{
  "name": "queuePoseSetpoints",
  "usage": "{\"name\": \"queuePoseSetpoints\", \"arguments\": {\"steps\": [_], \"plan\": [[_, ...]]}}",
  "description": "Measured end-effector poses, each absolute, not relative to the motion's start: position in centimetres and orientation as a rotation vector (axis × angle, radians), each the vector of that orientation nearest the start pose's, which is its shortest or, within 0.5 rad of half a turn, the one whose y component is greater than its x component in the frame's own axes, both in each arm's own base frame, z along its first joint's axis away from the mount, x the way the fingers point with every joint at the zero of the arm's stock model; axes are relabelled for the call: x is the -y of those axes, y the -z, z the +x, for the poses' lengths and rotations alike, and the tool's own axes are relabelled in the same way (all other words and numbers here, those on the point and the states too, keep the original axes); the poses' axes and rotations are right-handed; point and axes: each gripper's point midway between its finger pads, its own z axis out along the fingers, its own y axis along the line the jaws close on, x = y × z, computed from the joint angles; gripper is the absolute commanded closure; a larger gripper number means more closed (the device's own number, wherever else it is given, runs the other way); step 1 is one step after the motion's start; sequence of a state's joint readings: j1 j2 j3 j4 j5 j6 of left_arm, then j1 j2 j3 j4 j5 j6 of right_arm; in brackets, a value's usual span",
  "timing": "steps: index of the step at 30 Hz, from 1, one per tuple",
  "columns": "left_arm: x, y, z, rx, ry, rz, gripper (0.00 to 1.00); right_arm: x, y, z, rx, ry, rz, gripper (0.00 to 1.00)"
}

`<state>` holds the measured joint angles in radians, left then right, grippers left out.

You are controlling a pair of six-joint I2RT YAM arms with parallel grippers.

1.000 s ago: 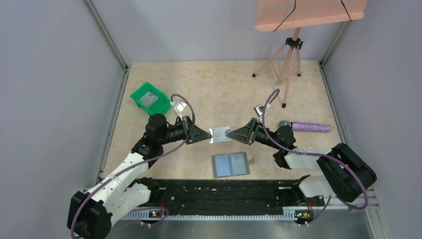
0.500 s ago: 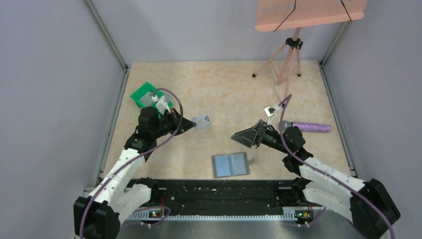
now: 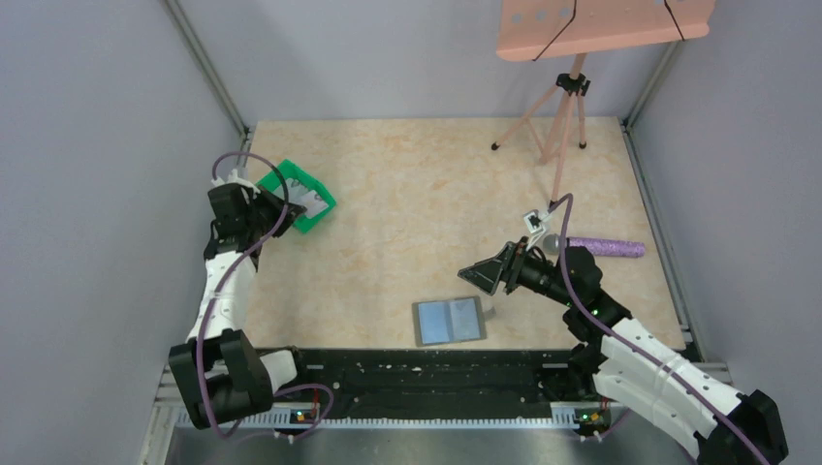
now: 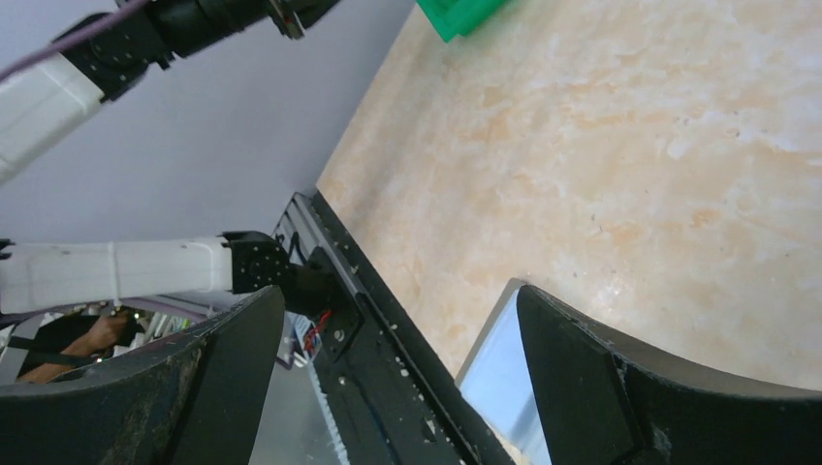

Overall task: Take the credit cards out of the card holder
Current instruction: Place the credit card in the storage box.

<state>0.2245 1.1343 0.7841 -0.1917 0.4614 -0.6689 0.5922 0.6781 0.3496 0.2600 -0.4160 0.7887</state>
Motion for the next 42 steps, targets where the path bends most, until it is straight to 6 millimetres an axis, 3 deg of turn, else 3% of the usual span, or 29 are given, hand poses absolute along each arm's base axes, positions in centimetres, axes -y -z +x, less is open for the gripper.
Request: {"name": "queuePoseSetpoints", "arguments": {"steps": [8, 15, 24, 31, 36, 42], "plan": [[-3.9, -17.5, 38.1, -1.996, 0.68, -0.843, 1.0, -24.2, -19.5, 18.5, -1.895, -1.316, -0.197, 0.1], [-7.1, -15.2, 42.3, -2.035, 0.698, -0.921, 1.0, -24.3, -18.8, 18.5, -1.915, -1.308, -0.213, 0.1], [-9.0, -14.7, 46.2, -2.072, 0.68, -0.893, 1.0, -24.7, -18.8, 18.9, -1.925, -1.3, -0.232, 0.1], [-9.5, -12.3, 46.6, -2.122, 0.669, -0.943, 1.0, -25.1, -18.6, 19.5, -1.94, -1.285, -0.247, 0.1], [-10.0, -10.8, 47.0, -2.149, 0.653, -0.978, 0.9, -25.2, -18.8, 19.8, -1.934, -1.281, -0.256, 0.1], [-10.7, -10.9, 47.7, -2.147, 0.624, -0.976, 0.84, -25.3, -19.1, 19.9, -1.924, -1.283, -0.259, 0.09]]}}
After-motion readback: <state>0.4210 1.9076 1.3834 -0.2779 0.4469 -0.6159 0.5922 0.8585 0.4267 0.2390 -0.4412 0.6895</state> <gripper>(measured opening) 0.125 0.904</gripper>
